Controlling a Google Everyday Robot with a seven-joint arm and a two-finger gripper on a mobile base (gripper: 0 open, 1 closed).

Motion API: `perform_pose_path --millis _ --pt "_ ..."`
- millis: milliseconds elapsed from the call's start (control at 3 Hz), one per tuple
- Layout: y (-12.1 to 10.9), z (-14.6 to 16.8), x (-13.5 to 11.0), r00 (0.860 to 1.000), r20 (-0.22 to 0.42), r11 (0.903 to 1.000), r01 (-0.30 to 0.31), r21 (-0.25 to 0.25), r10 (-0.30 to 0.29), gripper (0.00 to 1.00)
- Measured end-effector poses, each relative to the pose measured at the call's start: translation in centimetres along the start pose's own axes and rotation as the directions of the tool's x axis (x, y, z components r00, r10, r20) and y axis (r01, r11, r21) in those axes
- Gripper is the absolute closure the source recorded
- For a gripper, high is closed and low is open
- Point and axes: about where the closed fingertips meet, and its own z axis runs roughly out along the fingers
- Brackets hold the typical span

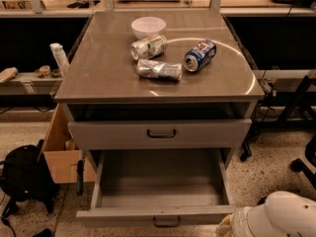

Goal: Open middle drawer

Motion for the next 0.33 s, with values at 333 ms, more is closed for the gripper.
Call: perform_pose_path --millis 333 --pt "0.0 0.0 0.0 1.0 0.0 1.0 0.0 0.0 0.0 0.14"
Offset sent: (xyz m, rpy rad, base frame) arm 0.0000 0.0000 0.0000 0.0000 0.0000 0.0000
